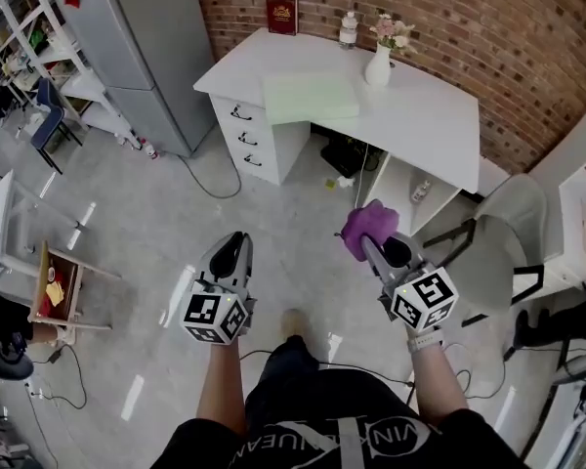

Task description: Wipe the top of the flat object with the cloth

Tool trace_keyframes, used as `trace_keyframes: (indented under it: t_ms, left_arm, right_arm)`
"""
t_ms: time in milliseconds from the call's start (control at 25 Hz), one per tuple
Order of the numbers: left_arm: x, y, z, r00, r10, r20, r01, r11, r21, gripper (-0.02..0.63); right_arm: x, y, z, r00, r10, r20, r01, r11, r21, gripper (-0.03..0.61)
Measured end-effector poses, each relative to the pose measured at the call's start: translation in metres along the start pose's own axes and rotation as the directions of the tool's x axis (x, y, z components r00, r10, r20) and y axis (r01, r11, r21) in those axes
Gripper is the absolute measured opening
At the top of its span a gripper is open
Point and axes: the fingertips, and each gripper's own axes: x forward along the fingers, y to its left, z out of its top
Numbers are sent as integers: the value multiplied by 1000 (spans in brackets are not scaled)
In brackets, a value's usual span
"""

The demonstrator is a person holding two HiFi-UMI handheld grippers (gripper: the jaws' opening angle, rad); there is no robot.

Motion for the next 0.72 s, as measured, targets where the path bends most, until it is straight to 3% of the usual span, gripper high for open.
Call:
trace_keyframes:
  t_ms: [440,720]
  left_arm:
    - [106,95,12,999,-34,-30,34,999,-9,43]
    - [145,123,15,998,-54,-16,53,998,-34,43]
  right_arm:
    - [117,-54,13,998,-56,-1,56,998,42,61]
    - [153,-78,10,994,-111,-17,112,992,61,61]
